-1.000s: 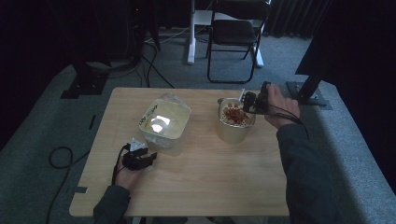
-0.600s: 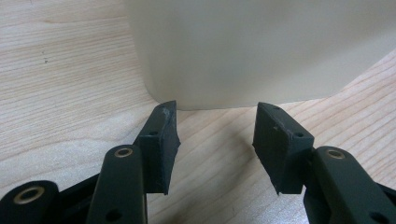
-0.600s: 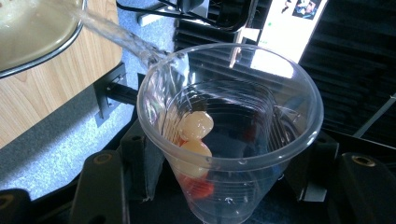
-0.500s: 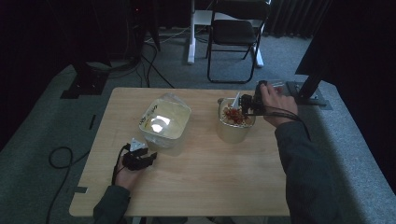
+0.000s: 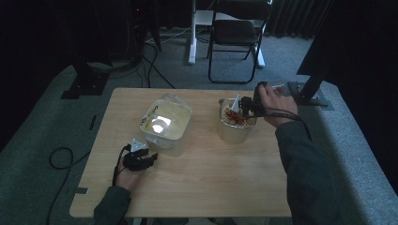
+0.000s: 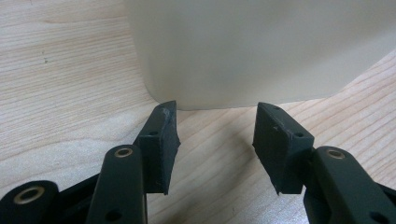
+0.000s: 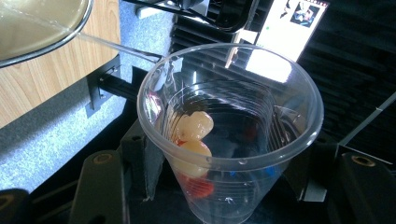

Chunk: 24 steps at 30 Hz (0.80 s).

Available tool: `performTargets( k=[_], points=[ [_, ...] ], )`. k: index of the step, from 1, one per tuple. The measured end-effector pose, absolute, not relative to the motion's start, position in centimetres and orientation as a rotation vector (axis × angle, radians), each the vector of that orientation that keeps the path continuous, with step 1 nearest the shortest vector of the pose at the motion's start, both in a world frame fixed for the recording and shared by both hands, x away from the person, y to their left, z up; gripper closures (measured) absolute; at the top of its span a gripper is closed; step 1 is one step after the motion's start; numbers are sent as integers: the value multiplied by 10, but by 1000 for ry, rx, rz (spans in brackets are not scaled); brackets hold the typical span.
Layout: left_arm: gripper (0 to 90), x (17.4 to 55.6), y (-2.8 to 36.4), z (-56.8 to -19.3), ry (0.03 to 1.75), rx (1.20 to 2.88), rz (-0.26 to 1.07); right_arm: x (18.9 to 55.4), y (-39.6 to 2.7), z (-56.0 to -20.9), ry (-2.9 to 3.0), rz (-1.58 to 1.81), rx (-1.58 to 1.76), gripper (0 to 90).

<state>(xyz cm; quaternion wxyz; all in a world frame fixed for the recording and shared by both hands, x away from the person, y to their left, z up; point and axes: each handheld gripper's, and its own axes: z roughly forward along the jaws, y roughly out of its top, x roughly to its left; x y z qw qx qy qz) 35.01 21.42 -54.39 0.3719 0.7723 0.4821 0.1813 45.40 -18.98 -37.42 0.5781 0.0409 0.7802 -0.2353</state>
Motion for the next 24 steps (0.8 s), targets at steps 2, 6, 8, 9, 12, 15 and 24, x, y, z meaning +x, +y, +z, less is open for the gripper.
performTargets(
  k=[2,6,8,9,12,15,24],
  points=[
    [503,350,214,-544,1236,1979,464,454,-190,-374,1827,-549,93,376],
    [503,350,214,-544,1236,1979,464,453,-188,-374,1831,-535,97,377],
    [503,350,214,-544,1236,1980,465,453,-187,-375,1832,-541,92,377],
    [503,350,214,-544,1236,1980,465,453,-186,-375,1832,-538,88,377],
    [503,350,214,-544,1236,1980,465,454,-185,-375,1840,-537,93,379],
    [502,350,214,-544,1235,1983,468,454,-184,-374,1842,-543,89,380],
    [501,350,214,-544,1231,1988,470,454,-184,-369,1827,-508,118,381]
  ],
)
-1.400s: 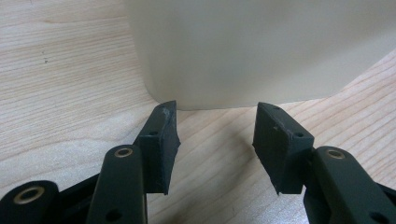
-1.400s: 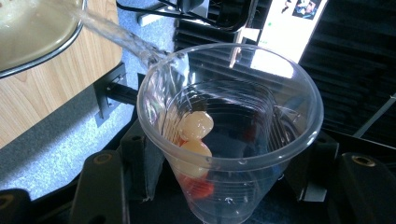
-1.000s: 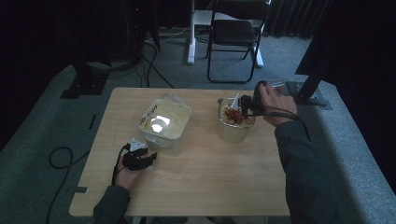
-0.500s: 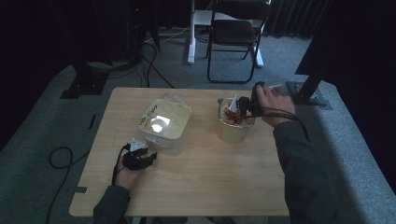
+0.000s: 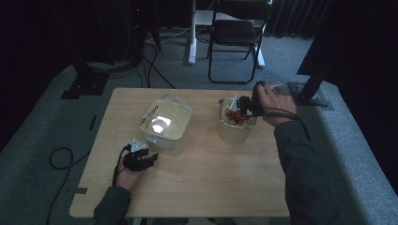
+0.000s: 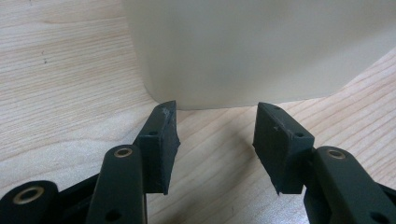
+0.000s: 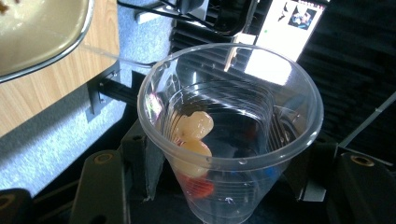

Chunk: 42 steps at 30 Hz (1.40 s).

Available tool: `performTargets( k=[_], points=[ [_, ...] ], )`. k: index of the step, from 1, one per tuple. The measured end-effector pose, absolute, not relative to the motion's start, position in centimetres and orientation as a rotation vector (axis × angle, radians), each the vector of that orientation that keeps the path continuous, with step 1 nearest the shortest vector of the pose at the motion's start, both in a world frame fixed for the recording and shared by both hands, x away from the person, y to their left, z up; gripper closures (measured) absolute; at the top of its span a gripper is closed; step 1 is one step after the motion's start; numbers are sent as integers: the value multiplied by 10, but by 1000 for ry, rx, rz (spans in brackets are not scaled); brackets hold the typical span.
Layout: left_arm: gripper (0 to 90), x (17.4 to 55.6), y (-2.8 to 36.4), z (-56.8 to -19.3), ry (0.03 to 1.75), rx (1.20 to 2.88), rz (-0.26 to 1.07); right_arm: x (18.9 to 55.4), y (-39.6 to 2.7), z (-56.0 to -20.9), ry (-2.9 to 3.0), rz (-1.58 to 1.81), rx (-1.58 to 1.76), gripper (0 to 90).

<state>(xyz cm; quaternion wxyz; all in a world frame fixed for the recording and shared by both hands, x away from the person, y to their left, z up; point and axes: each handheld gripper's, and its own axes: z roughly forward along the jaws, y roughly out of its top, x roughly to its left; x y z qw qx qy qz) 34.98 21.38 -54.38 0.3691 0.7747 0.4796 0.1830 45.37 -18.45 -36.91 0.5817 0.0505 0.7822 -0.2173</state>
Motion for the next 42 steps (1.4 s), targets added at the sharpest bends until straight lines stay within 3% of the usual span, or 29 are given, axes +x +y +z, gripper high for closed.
performTargets(
  k=[42],
  points=[
    [501,350,214,-544,1232,1987,469,449,-182,-373,1850,-456,97,406]
  ],
)
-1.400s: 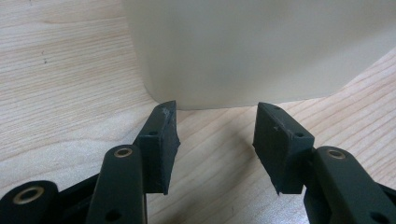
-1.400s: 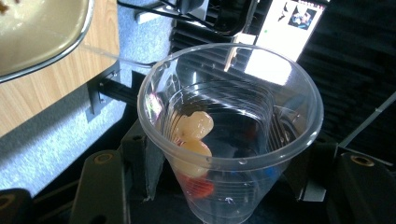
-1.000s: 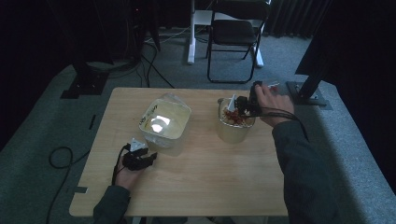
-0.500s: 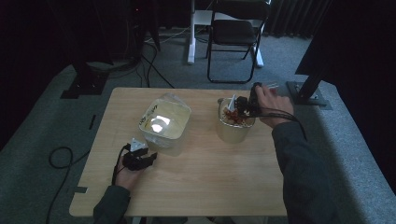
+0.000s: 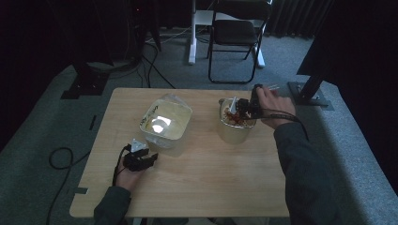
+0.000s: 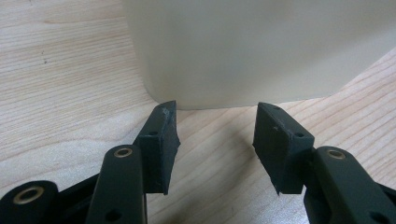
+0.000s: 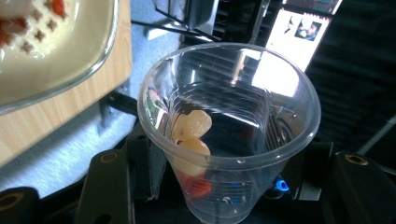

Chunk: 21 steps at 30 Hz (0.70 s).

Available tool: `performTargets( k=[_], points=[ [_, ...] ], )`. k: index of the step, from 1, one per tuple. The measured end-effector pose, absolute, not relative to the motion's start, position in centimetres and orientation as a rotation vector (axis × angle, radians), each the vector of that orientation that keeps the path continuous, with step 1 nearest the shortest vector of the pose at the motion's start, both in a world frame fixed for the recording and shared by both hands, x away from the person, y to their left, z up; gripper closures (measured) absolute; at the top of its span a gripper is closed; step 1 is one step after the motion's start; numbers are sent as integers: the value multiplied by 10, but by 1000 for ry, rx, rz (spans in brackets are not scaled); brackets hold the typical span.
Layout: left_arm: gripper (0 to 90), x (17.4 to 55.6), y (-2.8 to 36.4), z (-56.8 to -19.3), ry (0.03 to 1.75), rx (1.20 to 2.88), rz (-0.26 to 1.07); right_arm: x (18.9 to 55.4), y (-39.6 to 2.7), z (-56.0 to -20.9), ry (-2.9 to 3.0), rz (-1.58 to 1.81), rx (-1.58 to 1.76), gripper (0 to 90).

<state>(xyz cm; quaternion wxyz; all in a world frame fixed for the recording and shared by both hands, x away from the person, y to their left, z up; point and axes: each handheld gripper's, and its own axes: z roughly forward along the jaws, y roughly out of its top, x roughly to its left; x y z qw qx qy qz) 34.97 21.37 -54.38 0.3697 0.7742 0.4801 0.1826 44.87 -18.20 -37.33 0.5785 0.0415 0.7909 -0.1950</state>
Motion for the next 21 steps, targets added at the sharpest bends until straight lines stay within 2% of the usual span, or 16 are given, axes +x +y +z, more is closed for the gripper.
performTargets(
  k=[21],
  points=[
    [501,350,214,-544,1234,1983,465,449,-189,-356,1863,-352,173,408]
  ],
)
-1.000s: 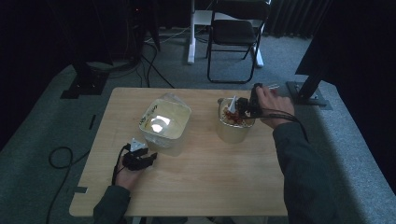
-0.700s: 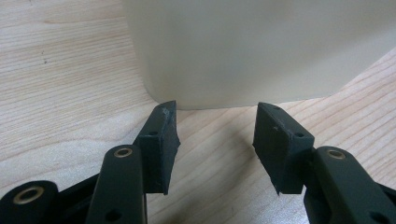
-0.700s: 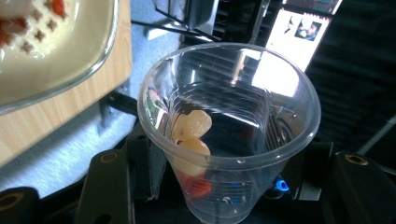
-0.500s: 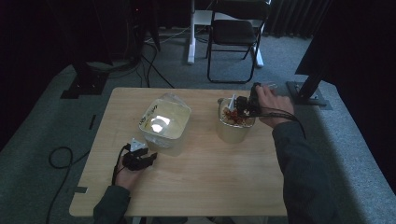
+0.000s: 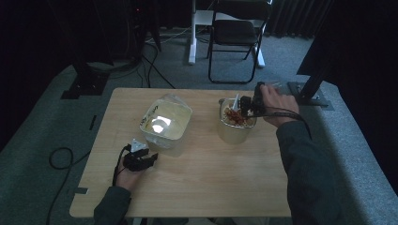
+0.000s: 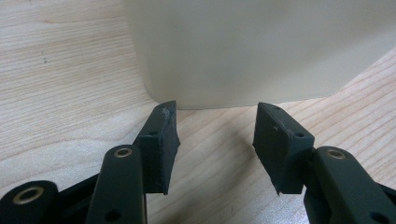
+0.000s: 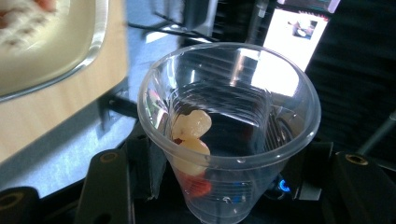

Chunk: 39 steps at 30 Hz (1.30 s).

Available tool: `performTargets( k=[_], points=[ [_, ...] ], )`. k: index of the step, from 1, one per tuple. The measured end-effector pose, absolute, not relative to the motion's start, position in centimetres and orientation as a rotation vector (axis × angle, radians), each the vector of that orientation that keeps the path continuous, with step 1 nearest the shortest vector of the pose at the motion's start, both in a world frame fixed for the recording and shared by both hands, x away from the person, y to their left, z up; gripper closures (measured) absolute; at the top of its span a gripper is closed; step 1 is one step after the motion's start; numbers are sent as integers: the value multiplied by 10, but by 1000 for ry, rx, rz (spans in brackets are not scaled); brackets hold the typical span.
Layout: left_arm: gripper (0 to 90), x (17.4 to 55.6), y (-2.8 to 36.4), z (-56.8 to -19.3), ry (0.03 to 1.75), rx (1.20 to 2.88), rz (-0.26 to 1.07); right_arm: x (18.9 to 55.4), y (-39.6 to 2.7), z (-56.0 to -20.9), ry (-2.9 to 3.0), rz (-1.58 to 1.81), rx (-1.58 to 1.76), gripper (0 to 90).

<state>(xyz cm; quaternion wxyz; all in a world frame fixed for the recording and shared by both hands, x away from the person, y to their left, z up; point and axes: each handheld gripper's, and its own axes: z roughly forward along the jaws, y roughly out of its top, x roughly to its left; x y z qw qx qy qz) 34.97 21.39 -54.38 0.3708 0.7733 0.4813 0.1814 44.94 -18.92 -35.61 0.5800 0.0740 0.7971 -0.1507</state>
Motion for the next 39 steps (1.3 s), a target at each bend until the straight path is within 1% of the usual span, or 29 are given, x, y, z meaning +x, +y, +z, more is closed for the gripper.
performTargets(
  k=[2,4,6,7,8,9,11,13,14,16,17,23,28,31,39],
  points=[
    [501,350,214,-544,1234,1983,466,447,-187,-364,1872,-442,88,407],
    [500,350,214,-544,1236,1981,463,448,-188,-358,1877,-370,150,408],
    [500,350,214,-544,1234,1984,465,448,-189,-365,1872,-438,95,408],
    [500,349,214,-544,1234,1984,464,450,-190,-358,1864,-376,170,409],
    [500,349,214,-544,1235,1981,465,450,-189,-358,1879,-377,158,408],
    [501,349,214,-544,1235,1982,465,447,-189,-365,1870,-444,89,408],
    [501,350,214,-544,1237,1978,459,449,-190,-359,1872,-381,161,410],
    [501,349,214,-544,1235,1983,464,449,-191,-366,1867,-445,104,410],
    [500,349,214,-544,1235,1982,465,451,-193,-359,1872,-370,188,411],
    [501,350,214,-544,1235,1980,464,448,-192,-366,1879,-437,115,407],
    [501,350,214,-544,1237,1978,460,448,-192,-367,1888,-429,131,406],
    [499,349,214,-544,1235,1982,463,448,-194,-363,1931,-251,254,397],
    [500,350,214,-544,1235,1979,460,449,-199,-346,1973,22,457,386],
    [499,350,213,-544,1234,1983,464,450,-202,-340,1982,114,525,385],
    [500,350,213,-544,1234,1983,464,449,-202,-338,1996,197,575,381]
  ],
)
